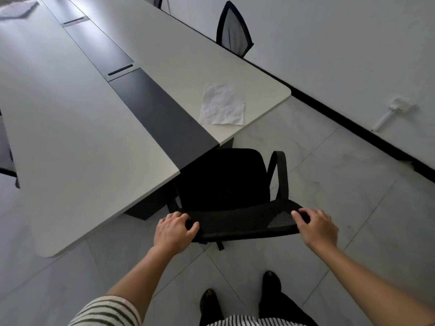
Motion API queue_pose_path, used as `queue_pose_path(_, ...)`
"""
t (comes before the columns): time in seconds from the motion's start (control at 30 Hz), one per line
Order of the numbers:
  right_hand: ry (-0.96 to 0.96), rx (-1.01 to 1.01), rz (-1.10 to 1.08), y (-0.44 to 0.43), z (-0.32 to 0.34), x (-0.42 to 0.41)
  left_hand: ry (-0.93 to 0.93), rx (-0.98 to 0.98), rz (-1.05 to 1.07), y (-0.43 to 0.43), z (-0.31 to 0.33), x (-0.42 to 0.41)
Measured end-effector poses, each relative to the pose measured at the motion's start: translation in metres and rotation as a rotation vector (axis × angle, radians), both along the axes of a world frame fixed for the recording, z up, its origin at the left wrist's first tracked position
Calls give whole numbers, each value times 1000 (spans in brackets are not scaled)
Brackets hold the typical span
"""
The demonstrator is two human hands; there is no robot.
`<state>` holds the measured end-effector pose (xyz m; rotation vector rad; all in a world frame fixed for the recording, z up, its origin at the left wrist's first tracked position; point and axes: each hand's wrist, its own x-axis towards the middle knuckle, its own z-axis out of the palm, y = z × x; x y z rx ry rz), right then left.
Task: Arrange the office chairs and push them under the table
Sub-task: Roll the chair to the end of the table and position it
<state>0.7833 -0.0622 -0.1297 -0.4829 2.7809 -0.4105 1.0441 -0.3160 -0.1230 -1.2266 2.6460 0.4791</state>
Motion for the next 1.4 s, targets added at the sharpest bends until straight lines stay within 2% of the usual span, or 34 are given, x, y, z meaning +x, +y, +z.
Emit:
queue_pose_path(0.07, -119, -135, -94, -6, -5, -1, -25, 53, 38, -9, 1, 2)
queue_pose_path(0.2, -123, -238, -105, -14, -12, -11, -22, 78, 117, 0, 4, 1)
queue_pose_path(0.43, -155, -154, 99, -15, -12, -100, 45, 72, 325, 72, 4, -35)
queue_pose_path(0.67, -14, -27, 367, -30, -3, -182, 96, 80, 504, 134, 3, -98)
queue_pose_path(0.83, -19, -40, 436, -50, 0, -221, 127, 62, 573, 153, 6, -134)
queue_pose_path(1.13, 8, -7, 508, -70, 6, -253, 125, 64, 616, 164, 9, -169)
queue_pose_path(1.4, 76, 83, 627, -58, 12, -236, 132, 116, 594, 157, 6, -146)
